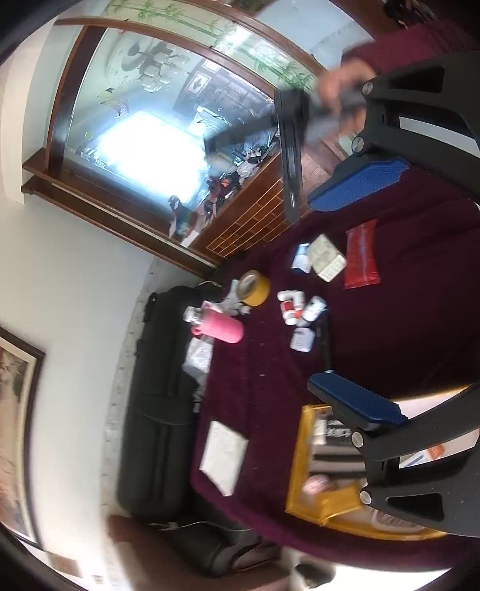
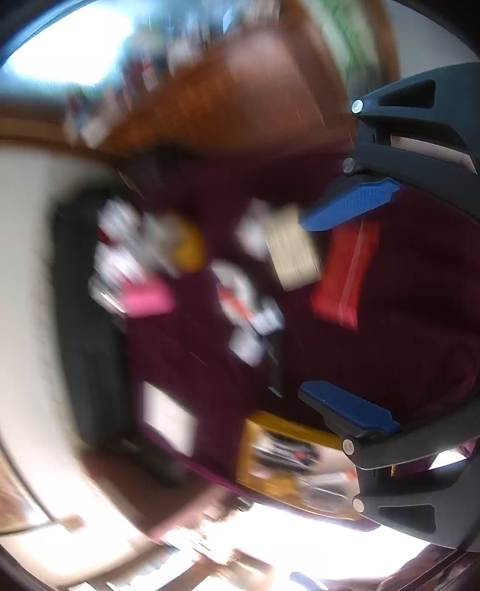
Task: Organize objects
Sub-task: 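Grasp the black blue-capped marker on the table with the left tool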
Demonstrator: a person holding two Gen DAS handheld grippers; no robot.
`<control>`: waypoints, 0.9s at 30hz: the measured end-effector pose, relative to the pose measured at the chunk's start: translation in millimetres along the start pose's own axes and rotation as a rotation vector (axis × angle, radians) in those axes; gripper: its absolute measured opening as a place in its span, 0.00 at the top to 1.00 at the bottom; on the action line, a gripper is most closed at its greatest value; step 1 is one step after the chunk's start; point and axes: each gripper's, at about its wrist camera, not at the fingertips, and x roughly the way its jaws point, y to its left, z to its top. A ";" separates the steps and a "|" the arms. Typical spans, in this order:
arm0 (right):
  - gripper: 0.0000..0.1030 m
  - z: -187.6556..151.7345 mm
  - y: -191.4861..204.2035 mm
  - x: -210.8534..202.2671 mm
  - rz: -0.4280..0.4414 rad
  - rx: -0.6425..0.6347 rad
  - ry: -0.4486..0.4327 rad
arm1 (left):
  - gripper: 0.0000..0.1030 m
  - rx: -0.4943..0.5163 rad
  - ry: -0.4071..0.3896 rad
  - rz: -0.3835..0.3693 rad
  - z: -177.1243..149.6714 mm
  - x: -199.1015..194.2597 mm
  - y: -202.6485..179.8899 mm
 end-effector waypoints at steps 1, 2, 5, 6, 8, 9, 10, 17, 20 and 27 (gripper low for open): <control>0.19 2.9 7.3 34.8 0.039 -0.006 0.039 | 0.17 -0.010 -0.006 -0.005 -8.9 5.2 7.7; 0.20 3.9 15.8 66.3 0.080 0.002 0.078 | 0.17 -0.015 -0.012 -0.006 -16.9 11.0 15.6; 0.21 12.5 24.1 159.4 0.201 0.086 0.182 | 0.17 -0.025 -0.020 -0.007 -40.9 28.1 43.6; 0.20 16.3 25.2 182.5 0.229 0.107 0.200 | 0.17 -0.026 -0.015 -0.008 -49.3 33.6 54.8; 0.20 27.3 29.2 220.4 0.238 0.127 0.217 | 0.17 -0.037 0.003 -0.023 -56.2 40.9 70.3; 0.20 30.1 29.7 231.7 0.239 0.133 0.224 | 0.17 -0.052 0.018 -0.043 -58.9 46.7 78.4; 0.20 35.4 30.0 244.3 0.236 0.142 0.235 | 0.17 -0.068 0.030 -0.069 -61.7 51.4 87.0; 0.18 38.7 21.1 276.2 0.224 0.210 0.274 | 0.17 -0.076 0.044 -0.130 -64.6 65.5 115.9; 0.18 20.7 24.4 270.8 0.263 0.208 0.320 | 0.17 -0.103 0.067 -0.157 -63.2 72.6 125.8; 0.18 -39.1 32.9 241.3 0.369 0.196 0.345 | 0.17 -0.118 0.082 -0.194 -68.0 73.8 128.1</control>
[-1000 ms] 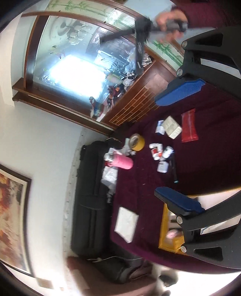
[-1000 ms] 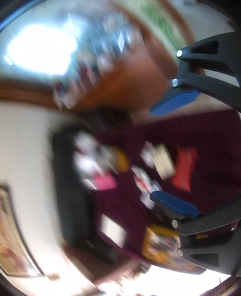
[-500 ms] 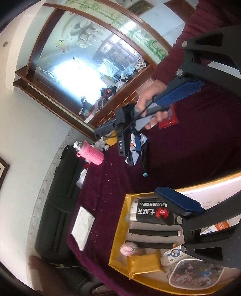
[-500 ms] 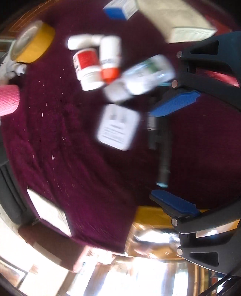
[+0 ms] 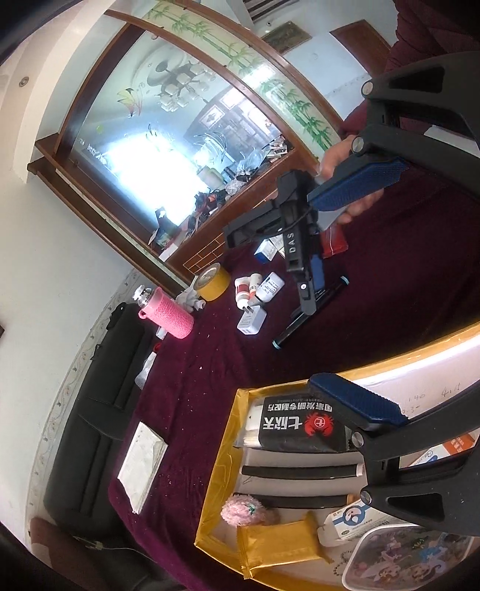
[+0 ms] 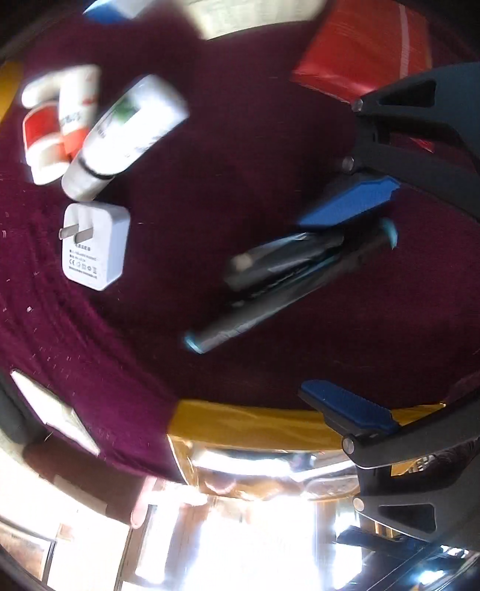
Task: Organize objects
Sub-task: 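Grasp the black blue-capped marker on the table with the left tool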
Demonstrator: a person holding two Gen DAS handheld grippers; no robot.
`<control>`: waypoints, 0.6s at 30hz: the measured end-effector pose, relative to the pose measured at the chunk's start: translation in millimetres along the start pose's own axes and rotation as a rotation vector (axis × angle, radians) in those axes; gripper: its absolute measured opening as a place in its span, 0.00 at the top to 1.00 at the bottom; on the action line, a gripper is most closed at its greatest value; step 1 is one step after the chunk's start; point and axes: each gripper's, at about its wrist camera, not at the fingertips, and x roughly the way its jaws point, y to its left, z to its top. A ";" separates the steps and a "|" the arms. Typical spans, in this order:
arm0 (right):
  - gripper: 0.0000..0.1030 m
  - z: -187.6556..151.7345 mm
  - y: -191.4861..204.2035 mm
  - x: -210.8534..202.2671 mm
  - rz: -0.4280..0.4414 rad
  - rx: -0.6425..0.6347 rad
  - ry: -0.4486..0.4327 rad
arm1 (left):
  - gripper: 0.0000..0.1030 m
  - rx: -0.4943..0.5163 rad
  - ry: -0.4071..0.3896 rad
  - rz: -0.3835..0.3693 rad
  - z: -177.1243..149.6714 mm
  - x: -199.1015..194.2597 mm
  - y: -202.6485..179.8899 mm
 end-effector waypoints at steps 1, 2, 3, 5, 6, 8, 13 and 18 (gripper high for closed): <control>0.19 -5.6 -1.9 -2.0 -0.005 0.012 -0.014 | 0.17 -0.001 -0.001 0.003 -1.3 0.8 -1.6; 0.19 -9.0 -2.7 -6.5 -0.025 0.018 -0.052 | 0.17 -0.008 0.001 0.003 -3.9 1.5 -4.3; 0.19 -11.2 -1.6 -12.3 -0.061 0.004 -0.104 | 0.17 -0.012 0.002 0.012 -5.6 2.2 -6.3; 0.22 -13.7 1.8 -18.0 -0.149 -0.029 -0.163 | 0.17 -0.015 -0.002 0.039 -10.2 1.8 -12.9; 0.28 -14.8 4.0 -20.1 -0.204 -0.054 -0.198 | 0.17 -0.013 -0.002 0.057 -13.4 1.4 -18.0; 0.44 -19.5 10.7 -19.8 -0.252 -0.126 -0.225 | 0.17 -0.001 -0.001 0.094 -17.9 0.5 -27.4; 0.65 -20.7 16.1 -9.5 -0.342 -0.238 -0.257 | 0.17 0.019 0.004 0.201 -24.1 7.1 -59.3; 0.82 -23.2 22.2 1.4 -0.406 -0.297 -0.340 | 0.17 0.026 0.038 0.300 -26.6 32.7 -90.3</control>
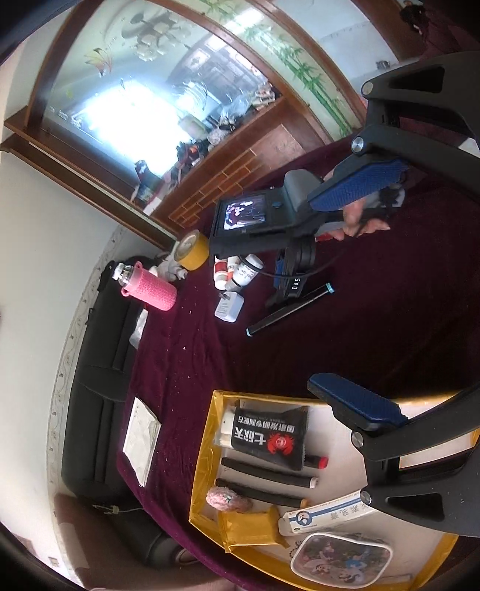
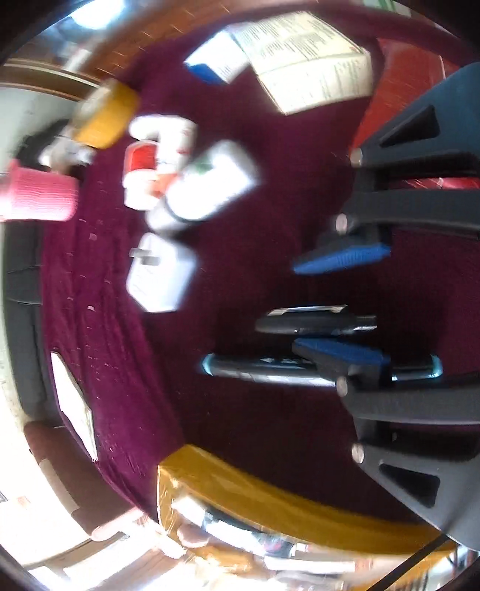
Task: Organize objects
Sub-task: 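Grasp the black blue-capped marker on the table with the left tool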
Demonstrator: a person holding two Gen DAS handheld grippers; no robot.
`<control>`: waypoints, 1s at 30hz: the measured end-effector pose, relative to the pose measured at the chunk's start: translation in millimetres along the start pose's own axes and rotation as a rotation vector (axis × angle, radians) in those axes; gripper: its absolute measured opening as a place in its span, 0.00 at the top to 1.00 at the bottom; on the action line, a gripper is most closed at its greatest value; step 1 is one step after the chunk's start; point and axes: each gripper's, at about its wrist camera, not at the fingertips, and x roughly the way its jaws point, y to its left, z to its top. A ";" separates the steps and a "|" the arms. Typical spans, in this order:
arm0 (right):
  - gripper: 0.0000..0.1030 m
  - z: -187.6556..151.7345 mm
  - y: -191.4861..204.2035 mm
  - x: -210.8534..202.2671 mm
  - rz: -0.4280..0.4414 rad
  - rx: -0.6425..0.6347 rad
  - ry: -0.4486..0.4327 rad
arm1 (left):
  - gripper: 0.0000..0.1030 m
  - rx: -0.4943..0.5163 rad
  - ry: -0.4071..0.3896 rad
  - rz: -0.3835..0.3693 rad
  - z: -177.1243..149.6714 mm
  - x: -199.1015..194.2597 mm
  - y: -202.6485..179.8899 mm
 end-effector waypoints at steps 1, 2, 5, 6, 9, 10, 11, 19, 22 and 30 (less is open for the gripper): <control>0.88 -1.7 -1.8 1.8 -0.020 -0.004 -0.018 | 0.17 0.007 0.005 0.026 -0.5 4.1 -6.8; 0.88 -5.0 -6.1 -0.3 -0.004 0.002 -0.030 | 0.17 0.015 0.010 0.046 -1.2 8.5 -12.9; 0.88 -16.6 -26.6 -6.4 0.085 0.068 -0.033 | 0.17 0.050 0.032 0.109 -3.4 29.9 -32.4; 0.88 -20.5 -35.3 -9.2 0.108 0.092 -0.039 | 0.17 0.062 0.042 0.131 -3.6 39.7 -37.6; 0.88 -28.0 -63.9 -9.8 0.194 0.192 -0.036 | 0.17 0.105 0.048 0.215 -3.4 76.6 -48.3; 0.88 -29.3 -71.3 -10.1 0.230 0.220 -0.031 | 0.17 0.113 0.053 0.234 -1.7 89.2 -48.3; 0.88 -29.9 -81.2 -8.9 0.281 0.260 -0.023 | 0.17 0.114 0.058 0.247 -0.9 97.3 -47.7; 0.88 -29.4 -105.8 -12.2 0.422 0.360 -0.060 | 0.24 0.090 0.125 0.328 16.2 186.1 -31.1; 0.88 -29.8 -110.8 -16.5 0.452 0.380 -0.093 | 0.56 0.050 0.183 0.297 12.9 207.7 -23.5; 0.88 -33.1 -106.4 -21.8 0.436 0.362 -0.131 | 0.89 0.114 0.134 0.351 -2.1 200.6 -36.4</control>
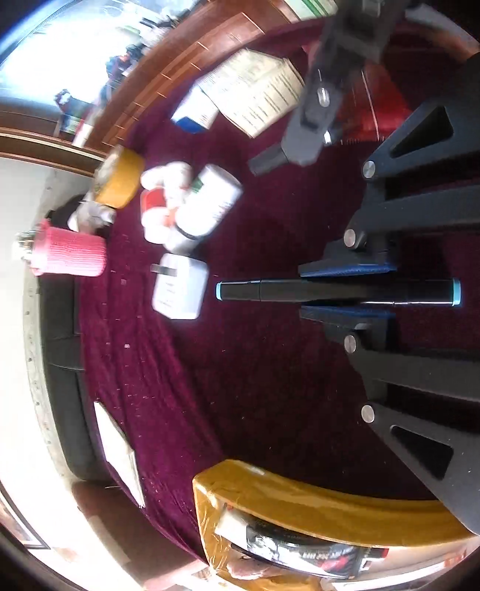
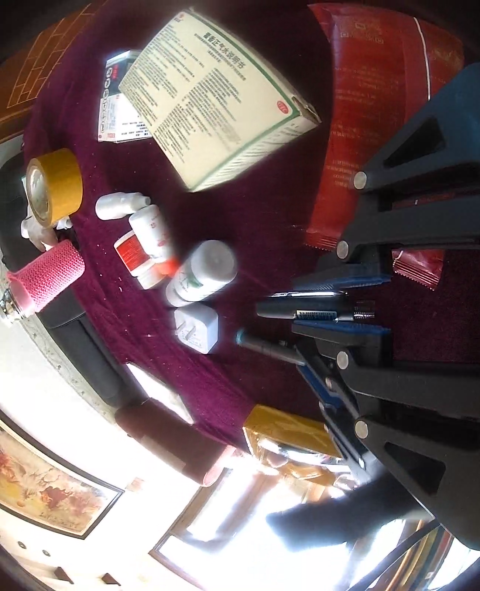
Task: Organize objects
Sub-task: 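Grasp the black blue-capped marker on the table with the left tool, then lay the marker in the tray beside the ointment box and open the left tool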
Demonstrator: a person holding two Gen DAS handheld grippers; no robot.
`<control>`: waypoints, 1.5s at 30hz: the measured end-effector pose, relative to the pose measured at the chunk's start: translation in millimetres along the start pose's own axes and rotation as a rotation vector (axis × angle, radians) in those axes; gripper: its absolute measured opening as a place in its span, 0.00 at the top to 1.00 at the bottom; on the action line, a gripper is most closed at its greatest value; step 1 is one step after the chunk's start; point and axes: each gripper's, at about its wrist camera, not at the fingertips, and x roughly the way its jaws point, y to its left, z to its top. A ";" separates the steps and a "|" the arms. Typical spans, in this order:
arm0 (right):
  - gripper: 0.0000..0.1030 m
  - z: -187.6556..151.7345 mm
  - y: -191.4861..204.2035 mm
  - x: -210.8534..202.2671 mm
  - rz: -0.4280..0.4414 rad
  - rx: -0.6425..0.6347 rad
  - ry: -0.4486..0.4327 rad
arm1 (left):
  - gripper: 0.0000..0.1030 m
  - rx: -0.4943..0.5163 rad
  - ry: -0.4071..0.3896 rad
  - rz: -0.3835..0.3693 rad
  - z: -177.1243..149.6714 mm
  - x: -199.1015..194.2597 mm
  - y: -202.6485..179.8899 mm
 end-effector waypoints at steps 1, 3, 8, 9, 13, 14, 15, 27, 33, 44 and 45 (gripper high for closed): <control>0.88 -0.4 -0.7 -0.8 -0.008 -0.004 0.002 | 0.89 -0.006 -0.012 -0.011 1.1 -7.5 2.9; 0.88 -1.6 0.5 -1.9 -0.002 -0.008 0.000 | 0.89 -0.030 -0.048 -0.044 2.7 -29.6 12.6; 0.88 -2.5 8.9 -9.5 -0.023 -0.051 -0.054 | 0.89 -0.102 -0.143 -0.124 0.0 -102.3 54.3; 0.88 -3.4 11.3 -10.9 -0.025 -0.062 -0.067 | 0.89 -0.114 -0.157 -0.130 -1.3 -114.7 64.6; 0.88 -8.3 29.7 -13.6 -0.017 -0.108 -0.079 | 0.89 -0.198 -0.213 -0.149 -18.2 -169.6 124.8; 0.88 -11.1 38.0 -14.4 -0.012 -0.106 -0.065 | 0.89 -0.213 -0.223 -0.147 -23.0 -179.3 138.1; 0.87 -14.0 45.9 -16.7 0.007 -0.098 -0.053 | 0.89 -0.227 -0.234 -0.140 -30.3 -191.0 155.3; 0.87 -83.4 210.3 4.2 0.133 -0.245 0.144 | 0.89 -0.386 -0.144 -0.290 -93.8 -168.6 249.9; 0.87 -98.6 239.1 70.2 0.031 -0.223 0.258 | 0.89 -0.462 -0.060 -0.343 -95.8 -122.3 251.2; 0.87 -87.7 233.2 109.1 -0.122 -0.236 0.259 | 0.88 -0.493 -0.002 -0.270 -89.0 -83.2 244.1; 0.86 -87.1 231.6 108.9 -0.114 -0.226 0.261 | 0.85 -0.498 -0.010 -0.274 -89.8 -83.1 244.5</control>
